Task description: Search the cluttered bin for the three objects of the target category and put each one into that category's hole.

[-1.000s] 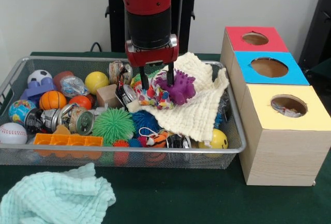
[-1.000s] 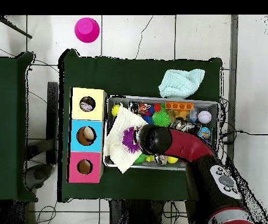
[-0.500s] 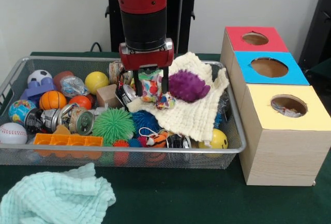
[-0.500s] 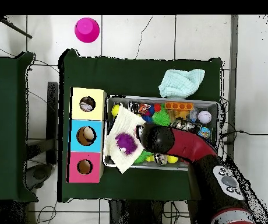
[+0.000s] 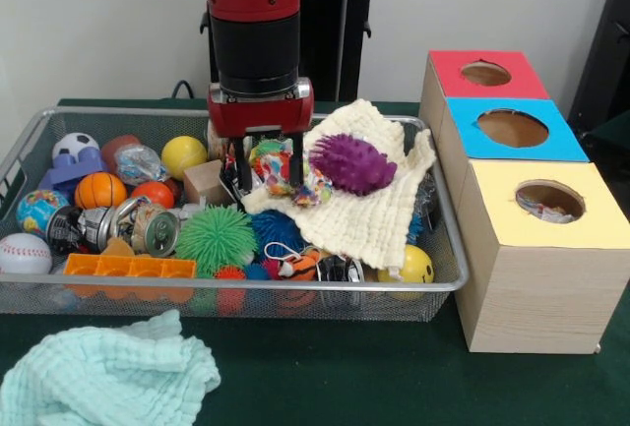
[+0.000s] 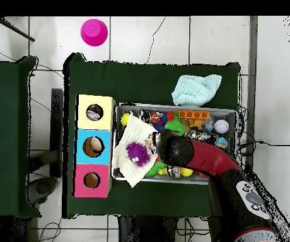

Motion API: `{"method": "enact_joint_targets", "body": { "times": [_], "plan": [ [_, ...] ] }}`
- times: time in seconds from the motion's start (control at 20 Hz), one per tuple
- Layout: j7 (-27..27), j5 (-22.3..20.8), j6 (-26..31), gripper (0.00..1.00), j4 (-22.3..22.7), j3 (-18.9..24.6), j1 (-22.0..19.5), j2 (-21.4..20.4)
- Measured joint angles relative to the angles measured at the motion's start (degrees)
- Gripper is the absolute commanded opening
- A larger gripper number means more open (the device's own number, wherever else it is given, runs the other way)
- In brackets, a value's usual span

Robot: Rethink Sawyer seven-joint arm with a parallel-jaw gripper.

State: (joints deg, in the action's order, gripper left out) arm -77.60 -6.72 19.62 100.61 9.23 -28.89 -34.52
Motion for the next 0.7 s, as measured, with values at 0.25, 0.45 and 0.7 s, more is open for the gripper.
{"method": "enact_joint_targets", "body": {
  "times": [0.25, 0.45, 0.7],
  "plan": [
    [0.0, 0.1, 0.0, 1.00, 0.2, 0.8, -1.2, 0.0],
    [0.0, 1.2, 0.0, 1.00, 1.0, 2.4, -3.0, 0.2],
    [0.0, 1.8, 0.0, 1.00, 1.1, 3.6, -3.8, 0.3]
  ]
}}
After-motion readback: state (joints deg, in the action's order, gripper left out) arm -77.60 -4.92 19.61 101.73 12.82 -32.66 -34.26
